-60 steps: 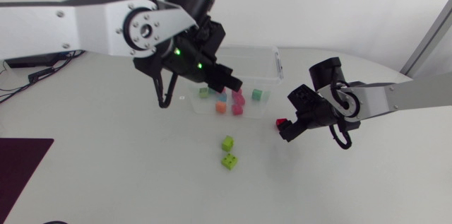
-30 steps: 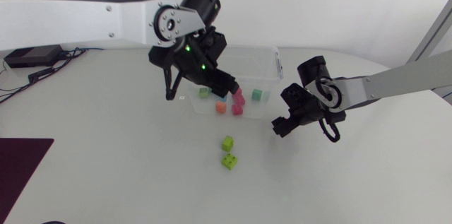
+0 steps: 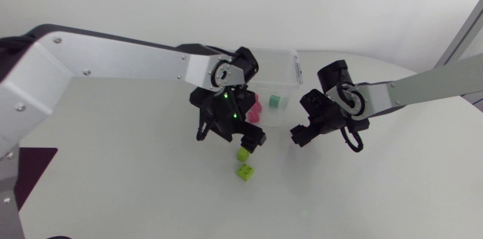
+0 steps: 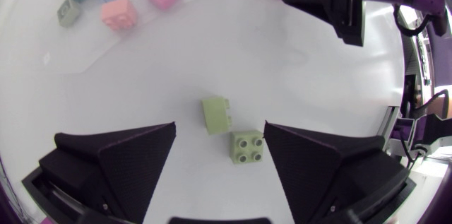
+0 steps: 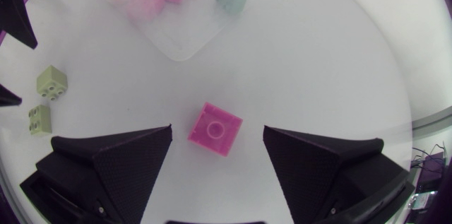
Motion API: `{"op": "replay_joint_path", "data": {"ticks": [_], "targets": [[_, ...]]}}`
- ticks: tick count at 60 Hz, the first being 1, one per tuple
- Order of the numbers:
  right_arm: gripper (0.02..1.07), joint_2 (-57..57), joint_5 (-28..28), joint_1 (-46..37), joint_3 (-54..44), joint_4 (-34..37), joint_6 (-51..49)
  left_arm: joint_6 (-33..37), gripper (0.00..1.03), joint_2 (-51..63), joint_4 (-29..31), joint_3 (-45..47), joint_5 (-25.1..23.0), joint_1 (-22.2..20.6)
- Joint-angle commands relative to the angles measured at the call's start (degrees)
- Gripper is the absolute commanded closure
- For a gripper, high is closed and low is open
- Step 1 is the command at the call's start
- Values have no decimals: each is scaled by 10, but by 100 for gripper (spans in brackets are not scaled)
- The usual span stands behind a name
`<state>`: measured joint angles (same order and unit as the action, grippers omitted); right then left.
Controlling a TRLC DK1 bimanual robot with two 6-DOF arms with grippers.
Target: Pick up the duplo bricks and place them in the container
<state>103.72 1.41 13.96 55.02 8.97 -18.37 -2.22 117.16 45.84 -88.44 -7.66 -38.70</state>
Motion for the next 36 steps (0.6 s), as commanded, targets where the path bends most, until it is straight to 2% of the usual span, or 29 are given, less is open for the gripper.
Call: {"op": "replay_joint_path", "data": {"ticks": [1,10,19,24,33,36], "targets": [[14,-9,-3,4,-13,3,11,-21,15,27,11,-6,-6,-13],[14,-15,0,5,-19,3,11,-23,15,49,8,-16,3,-14],[14,-20,3,7,-25,3,11,-25,16,66,-9,-23,36,-13],[14,-25,4,8,-28,2,11,-29,25,70,-19,-19,43,-14],[14,-26,8,11,-33,2,10,-35,48,71,-44,-11,60,-18],[14,-27,9,12,-34,1,10,-38,61,74,-51,-9,64,-19]]}}
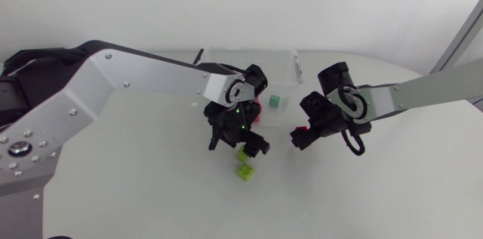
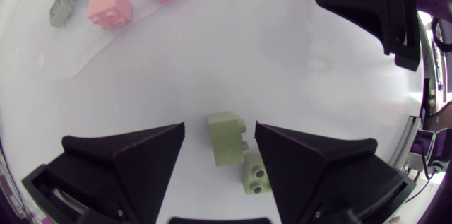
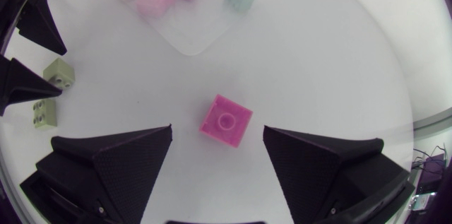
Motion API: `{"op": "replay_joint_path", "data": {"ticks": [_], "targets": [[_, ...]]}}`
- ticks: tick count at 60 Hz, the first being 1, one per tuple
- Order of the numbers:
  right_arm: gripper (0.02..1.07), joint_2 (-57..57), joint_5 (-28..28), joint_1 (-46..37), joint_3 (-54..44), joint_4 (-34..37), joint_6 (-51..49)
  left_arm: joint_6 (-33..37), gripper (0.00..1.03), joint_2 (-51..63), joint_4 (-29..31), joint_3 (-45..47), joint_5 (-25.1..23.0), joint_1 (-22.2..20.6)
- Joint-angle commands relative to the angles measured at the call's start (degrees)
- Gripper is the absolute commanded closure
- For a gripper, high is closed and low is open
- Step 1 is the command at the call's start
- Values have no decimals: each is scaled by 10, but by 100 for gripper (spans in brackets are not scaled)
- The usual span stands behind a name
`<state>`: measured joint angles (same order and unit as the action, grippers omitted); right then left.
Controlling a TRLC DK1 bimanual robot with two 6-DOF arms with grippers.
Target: Pick up the duplo bricks and place them in the container
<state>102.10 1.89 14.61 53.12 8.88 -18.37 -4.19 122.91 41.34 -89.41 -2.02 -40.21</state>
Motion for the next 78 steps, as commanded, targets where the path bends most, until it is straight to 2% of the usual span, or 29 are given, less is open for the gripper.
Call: {"op": "replay_joint_path", "data": {"ticks": [1,12,19,27,33,38,40,54,69,72,78], "targets": [[14,-12,4,5,-15,2,10,-18,62,16,-6,0,10,-4],[14,-14,4,5,-14,1,13,-18,67,12,-5,17,15,-21],[14,-8,0,7,-7,3,18,-17,75,-5,-7,28,22,-22],[14,13,-12,6,8,5,24,-13,75,-44,-6,42,23,-22],[22,26,-14,6,16,7,27,-11,76,-82,-2,49,33,-22],[25,32,-17,6,22,8,31,-10,76,-106,1,53,34,-20],[25,35,-18,6,24,9,31,-10,79,-113,2,54,33,-15],[25,31,-17,4,14,8,31,-11,79,-111,-2,61,33,-17],[25,32,-19,5,20,9,37,-1,79,-218,11,-2,53,-8],[25,39,-26,6,28,11,40,8,79,-237,12,-41,68,0],[25,52,-27,7,37,17,44,17,79,-237,12,-93,68,14]]}}
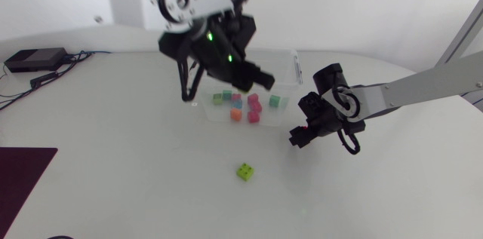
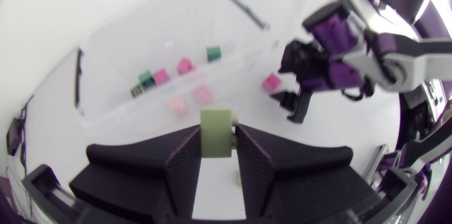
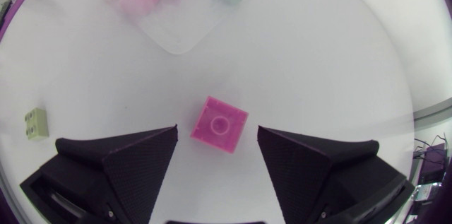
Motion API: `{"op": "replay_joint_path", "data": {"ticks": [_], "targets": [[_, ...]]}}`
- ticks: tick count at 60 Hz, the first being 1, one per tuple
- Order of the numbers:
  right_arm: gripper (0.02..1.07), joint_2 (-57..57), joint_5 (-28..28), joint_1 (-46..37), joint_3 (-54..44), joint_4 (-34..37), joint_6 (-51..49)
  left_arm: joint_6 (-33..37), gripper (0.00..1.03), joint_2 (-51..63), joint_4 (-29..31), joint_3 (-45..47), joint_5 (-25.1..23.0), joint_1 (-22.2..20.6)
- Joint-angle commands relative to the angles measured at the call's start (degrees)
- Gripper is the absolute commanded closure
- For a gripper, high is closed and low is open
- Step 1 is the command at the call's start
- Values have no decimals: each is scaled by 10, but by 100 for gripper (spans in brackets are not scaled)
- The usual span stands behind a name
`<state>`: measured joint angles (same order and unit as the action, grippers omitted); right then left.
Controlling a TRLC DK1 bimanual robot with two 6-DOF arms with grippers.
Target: Pick up the duplo bricks and place them in the container
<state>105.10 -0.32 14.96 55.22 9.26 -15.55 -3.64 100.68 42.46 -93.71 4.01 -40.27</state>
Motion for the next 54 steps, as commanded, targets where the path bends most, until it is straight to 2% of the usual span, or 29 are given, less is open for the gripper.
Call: {"op": "replay_joint_path", "data": {"ticks": [1,8,12,16,17,22,33,35,37,42,43,49,54], "targets": [[25,26,-5,3,18,14,16,14,79,-12,1,-59,7,17],[25,44,-5,2,33,22,18,20,78,21,-7,-107,6,48],[26,48,-5,3,36,23,18,21,78,38,-40,-113,1,65],[49,49,-5,3,38,27,22,23,77,63,-64,-122,-7,81],[59,49,-5,3,38,27,23,24,77,78,-75,-127,-8,86],[78,49,-5,2,36,27,23,29,77,108,-85,-140,-8,97],[82,11,-2,1,12,29,22,29,71,155,-141,-147,-8,113],[82,-1,-3,1,5,30,22,28,67,162,-141,-152,-8,116],[82,-13,-3,0,0,30,22,29,58,167,-141,-156,-8,118],[83,-50,-3,-6,-14,33,18,32,21,179,-129,-169,-8,122],[83,-59,-3,-9,-17,33,16,34,17,178,-128,-168,-8,123],[83,-109,-3,-20,-24,43,8,47,6,157,-126,-150,-8,123],[83,-150,-2,-26,-13,67,3,54,5,121,-125,-125,-28,127]]}}
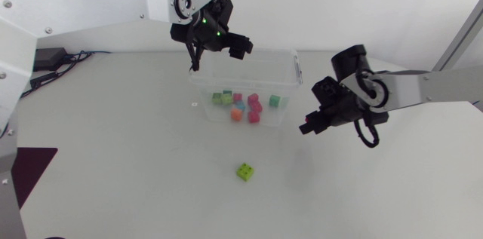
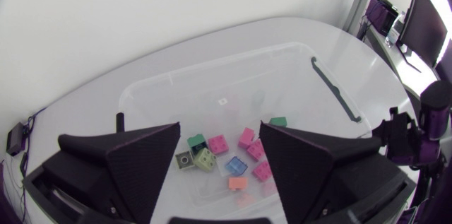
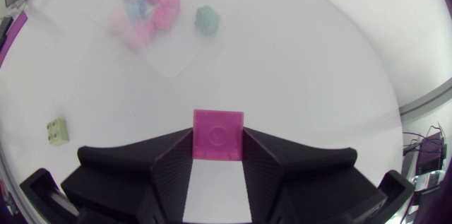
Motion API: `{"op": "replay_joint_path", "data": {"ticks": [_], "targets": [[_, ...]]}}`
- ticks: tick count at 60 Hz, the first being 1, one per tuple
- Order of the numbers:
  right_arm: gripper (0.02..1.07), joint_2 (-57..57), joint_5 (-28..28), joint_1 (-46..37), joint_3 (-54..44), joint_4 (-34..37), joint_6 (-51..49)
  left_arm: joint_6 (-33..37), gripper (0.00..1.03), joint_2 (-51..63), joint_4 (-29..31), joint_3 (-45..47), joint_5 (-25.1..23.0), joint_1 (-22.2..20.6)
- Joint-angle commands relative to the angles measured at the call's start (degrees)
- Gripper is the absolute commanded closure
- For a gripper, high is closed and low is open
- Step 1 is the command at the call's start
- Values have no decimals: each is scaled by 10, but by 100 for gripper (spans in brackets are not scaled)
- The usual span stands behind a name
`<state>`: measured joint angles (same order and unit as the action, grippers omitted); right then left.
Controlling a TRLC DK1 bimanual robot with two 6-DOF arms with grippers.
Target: Pick up the duplo bricks and place them in the container
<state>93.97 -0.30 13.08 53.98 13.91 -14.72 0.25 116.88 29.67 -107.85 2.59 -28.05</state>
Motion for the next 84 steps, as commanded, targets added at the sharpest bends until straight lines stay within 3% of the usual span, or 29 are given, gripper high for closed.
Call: {"op": "replay_joint_path", "data": {"ticks": [1,16,26,38,53,56,58,61,63,84], "targets": [[83,-42,-2,-8,2,23,-7,17,5,-46,3,20,-16,5],[82,-103,5,12,74,67,0,63,5,-176,58,135,-61,-12],[82,-96,5,42,148,78,8,100,6,-257,59,279,-91,-35],[82,-39,8,75,219,75,11,118,6,-266,34,382,-114,-54],[80,56,31,88,279,59,11,123,6,-226,3,437,-118,-111],[72,75,32,86,287,54,9,123,6,-216,-6,442,-118,-120],[59,86,34,85,292,52,7,123,6,-210,-9,442,-118,-126],[27,100,38,82,300,52,5,123,6,-195,-9,438,-118,-134],[15,102,38,80,302,52,5,123,6,-186,-9,433,-118,-139],[12,-66,75,29,200,42,2,78,9,-103,2,397,-92,-155]]}}
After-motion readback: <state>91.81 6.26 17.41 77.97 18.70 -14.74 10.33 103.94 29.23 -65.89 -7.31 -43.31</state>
